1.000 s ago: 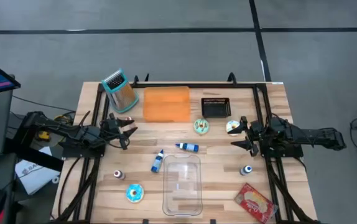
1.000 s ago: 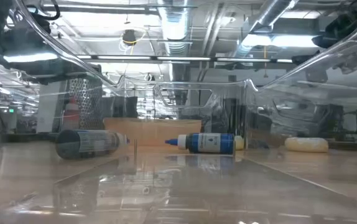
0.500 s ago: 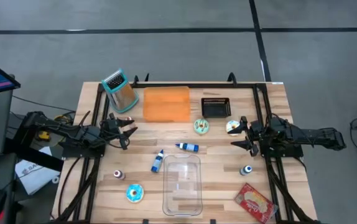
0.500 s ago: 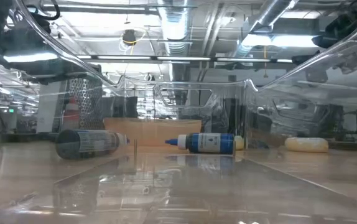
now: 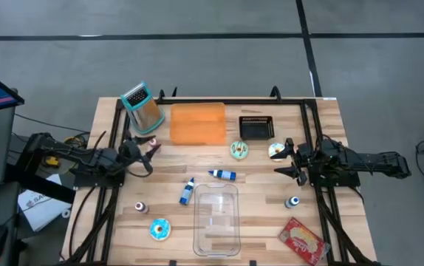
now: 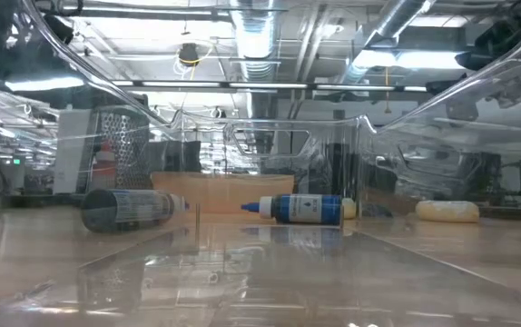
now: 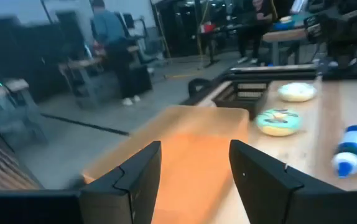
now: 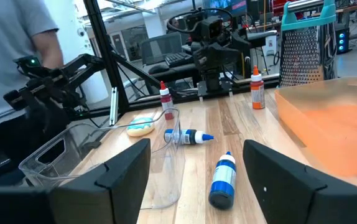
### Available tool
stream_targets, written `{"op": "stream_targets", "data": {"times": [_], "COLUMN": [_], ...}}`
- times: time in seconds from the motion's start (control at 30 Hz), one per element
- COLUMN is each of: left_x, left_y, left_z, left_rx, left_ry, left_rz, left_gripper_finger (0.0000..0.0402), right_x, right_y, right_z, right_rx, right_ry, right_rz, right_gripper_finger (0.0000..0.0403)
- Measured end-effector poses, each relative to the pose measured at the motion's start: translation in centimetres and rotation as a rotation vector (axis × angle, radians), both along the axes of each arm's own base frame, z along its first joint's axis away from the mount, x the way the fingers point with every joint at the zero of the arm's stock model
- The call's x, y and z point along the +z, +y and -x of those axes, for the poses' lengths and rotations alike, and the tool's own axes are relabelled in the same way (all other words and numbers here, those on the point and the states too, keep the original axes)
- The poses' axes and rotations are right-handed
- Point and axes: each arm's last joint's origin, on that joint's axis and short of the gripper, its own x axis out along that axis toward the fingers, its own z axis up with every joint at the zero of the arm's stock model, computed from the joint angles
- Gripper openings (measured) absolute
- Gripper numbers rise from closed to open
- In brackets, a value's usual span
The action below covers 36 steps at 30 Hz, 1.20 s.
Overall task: Pick & Place Food Item
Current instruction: Put the white doughnut into the black bin
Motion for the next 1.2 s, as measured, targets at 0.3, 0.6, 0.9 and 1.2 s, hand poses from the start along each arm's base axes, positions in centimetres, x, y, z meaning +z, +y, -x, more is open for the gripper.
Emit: {"op": "stream_targets", "data": {"times": [0.3,0.6,0.9,1.2], "left_x": [0.0,0.0,0.5,2.7], "left_y": [0.0,0.0,-0.1,0.0], "left_z": [0.0,0.0,-0.1,0.2], "left_rx": [0.005,0.003,-0.032,-0.048], "left_ry": [0.044,0.071,0.097,-0.558], "left_rz": [-0.06,-0.092,-0.19,0.426], "left_gripper_finger": [0.0186,0.0186,0.0186,0.0186], "right_x": [0.0,0.0,0.0,-0.1], "right_y": [0.0,0.0,-0.2,-1.2], "right_z": [0.0,0.0,0.0,0.0], "right_rx": [0.0,0.0,-0.046,-0.283], "right_ry": [0.0,0.0,-0.015,0.013], "right_rz": [0.0,0.0,0.186,0.213], "right_gripper_finger": [0.0249,0.0249,0.0249,0.0249]}}
